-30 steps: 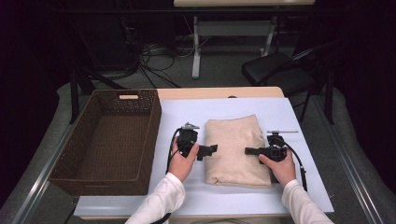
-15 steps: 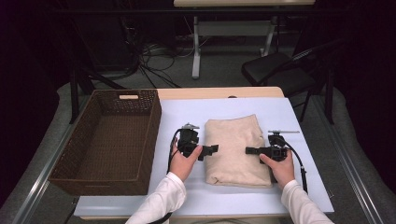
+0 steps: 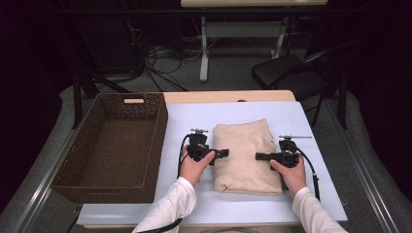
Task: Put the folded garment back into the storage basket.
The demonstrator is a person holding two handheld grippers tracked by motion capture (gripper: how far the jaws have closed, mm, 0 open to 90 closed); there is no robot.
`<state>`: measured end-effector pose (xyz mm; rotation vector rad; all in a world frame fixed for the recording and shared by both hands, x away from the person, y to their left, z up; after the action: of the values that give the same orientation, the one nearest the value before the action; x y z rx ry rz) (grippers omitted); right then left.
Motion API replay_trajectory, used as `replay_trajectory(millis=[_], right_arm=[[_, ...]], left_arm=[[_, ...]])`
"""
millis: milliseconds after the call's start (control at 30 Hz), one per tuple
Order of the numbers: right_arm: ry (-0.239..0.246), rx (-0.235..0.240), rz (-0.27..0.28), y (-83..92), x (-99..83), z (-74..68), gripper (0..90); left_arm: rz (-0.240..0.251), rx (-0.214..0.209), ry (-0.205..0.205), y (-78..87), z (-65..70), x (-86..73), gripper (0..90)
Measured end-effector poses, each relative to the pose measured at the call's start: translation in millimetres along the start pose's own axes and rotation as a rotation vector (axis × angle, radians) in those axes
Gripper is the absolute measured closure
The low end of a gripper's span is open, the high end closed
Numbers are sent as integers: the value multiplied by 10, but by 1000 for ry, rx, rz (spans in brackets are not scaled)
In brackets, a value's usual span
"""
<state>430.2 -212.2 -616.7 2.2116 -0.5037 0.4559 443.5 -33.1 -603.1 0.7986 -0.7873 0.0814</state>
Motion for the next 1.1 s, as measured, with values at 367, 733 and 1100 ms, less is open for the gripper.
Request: replay_trajectory(millis=[367, 733, 1100], right_arm=[[-1, -1, 5, 0, 0, -2, 632], [-4, 1, 9, -1, -1, -2, 631], [-7, 5, 9, 0, -4, -1, 631]], left_arm=[[-43, 19, -17, -166, 78, -62, 14], [-74, 59, -6, -257, 96, -93, 3], [-83, 72, -9, -272, 116, -107, 5]])
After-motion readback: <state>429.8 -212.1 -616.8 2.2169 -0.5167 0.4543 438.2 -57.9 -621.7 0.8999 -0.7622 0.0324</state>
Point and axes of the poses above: each handheld gripper's, and its own axes: y roughly backward along the jaws, x roughly out of its top, z roughly to its right, the point moved 10 cm from there along -y, roughly forward along the jaws, and after that the axes turned 7 degrees about -y, right-handed, at the moved point
